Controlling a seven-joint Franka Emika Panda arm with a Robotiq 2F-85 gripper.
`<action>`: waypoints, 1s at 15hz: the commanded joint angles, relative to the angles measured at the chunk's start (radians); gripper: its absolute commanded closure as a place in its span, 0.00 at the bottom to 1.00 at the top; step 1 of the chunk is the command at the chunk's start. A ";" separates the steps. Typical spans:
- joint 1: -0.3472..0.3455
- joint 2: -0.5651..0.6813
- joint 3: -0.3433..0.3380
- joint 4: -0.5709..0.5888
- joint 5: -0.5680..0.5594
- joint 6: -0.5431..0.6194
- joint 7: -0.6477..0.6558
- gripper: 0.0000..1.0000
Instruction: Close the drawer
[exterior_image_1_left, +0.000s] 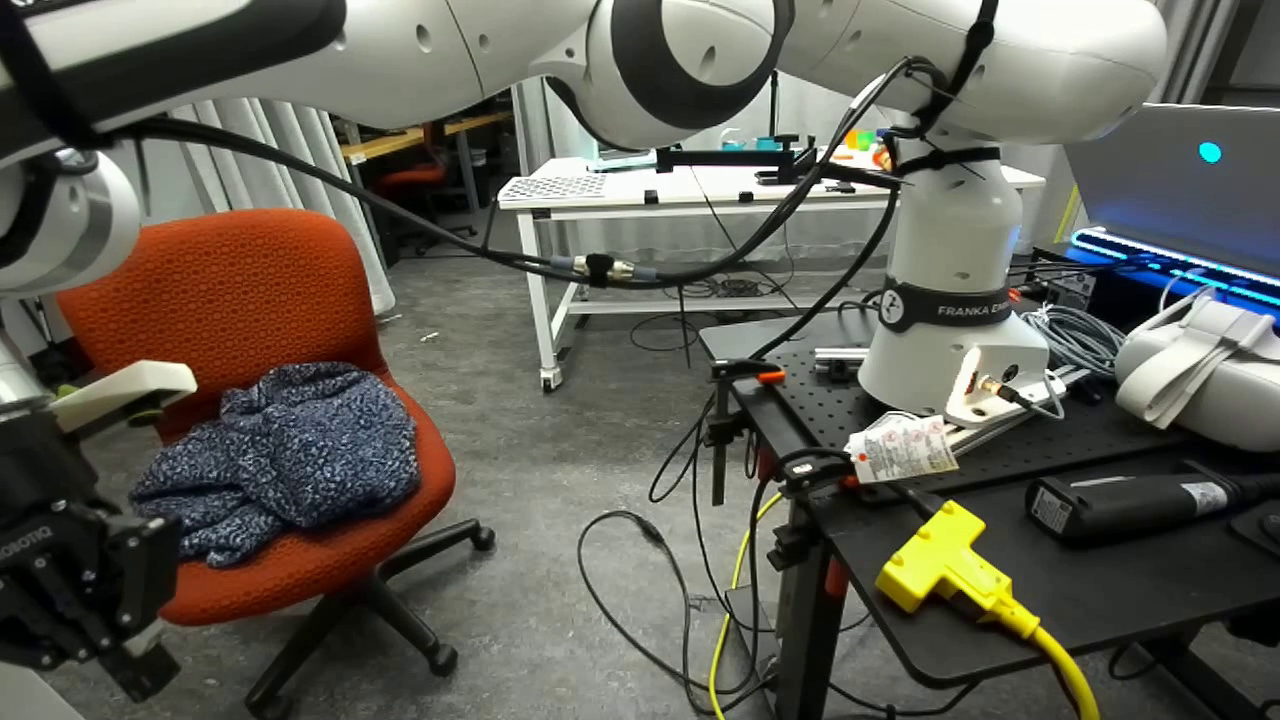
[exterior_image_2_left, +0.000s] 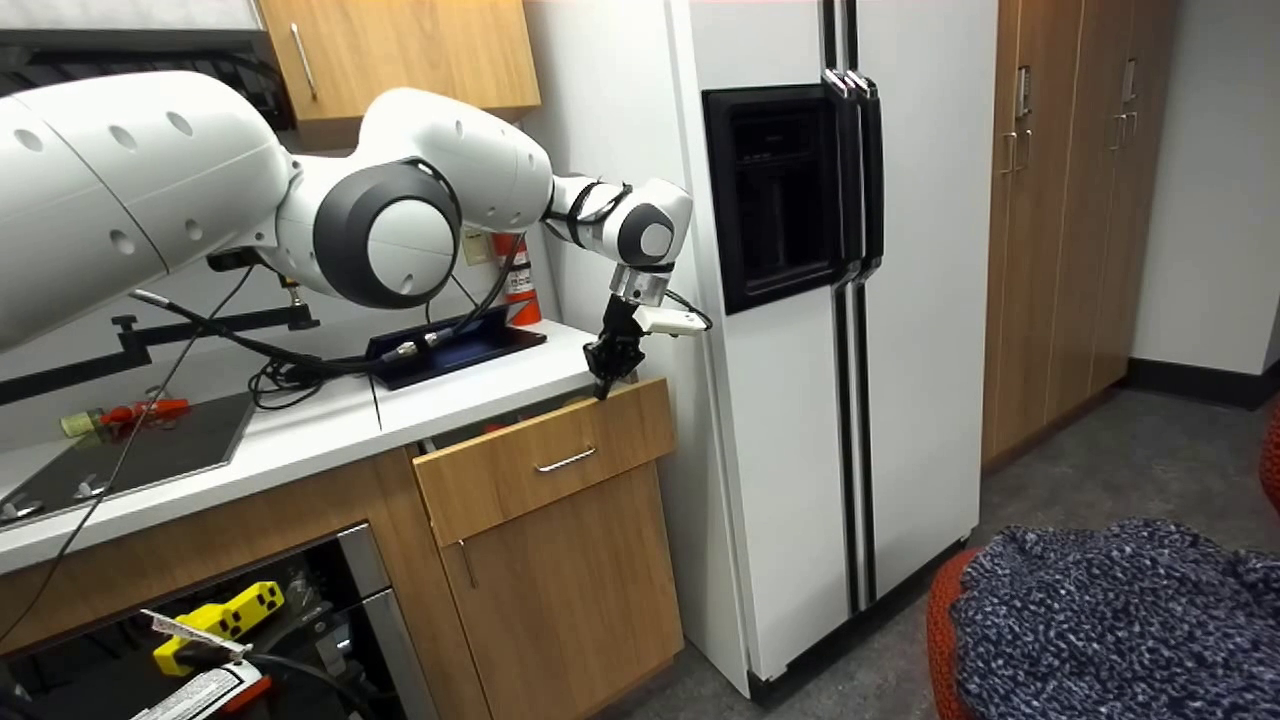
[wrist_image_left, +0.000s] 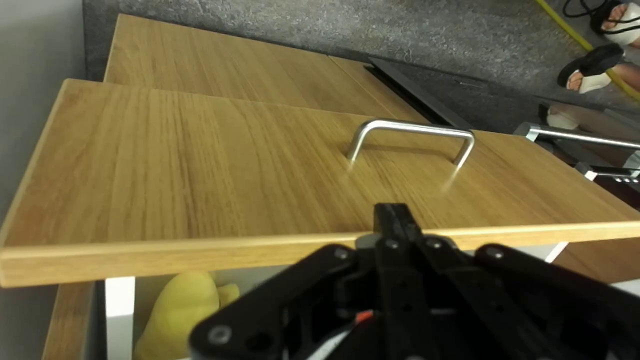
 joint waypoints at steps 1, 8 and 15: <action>-0.001 0.005 0.000 -0.012 0.001 0.002 -0.001 1.00; 0.005 0.030 0.010 0.002 0.005 0.015 -0.011 1.00; 0.021 0.050 0.031 0.040 0.012 0.036 -0.034 1.00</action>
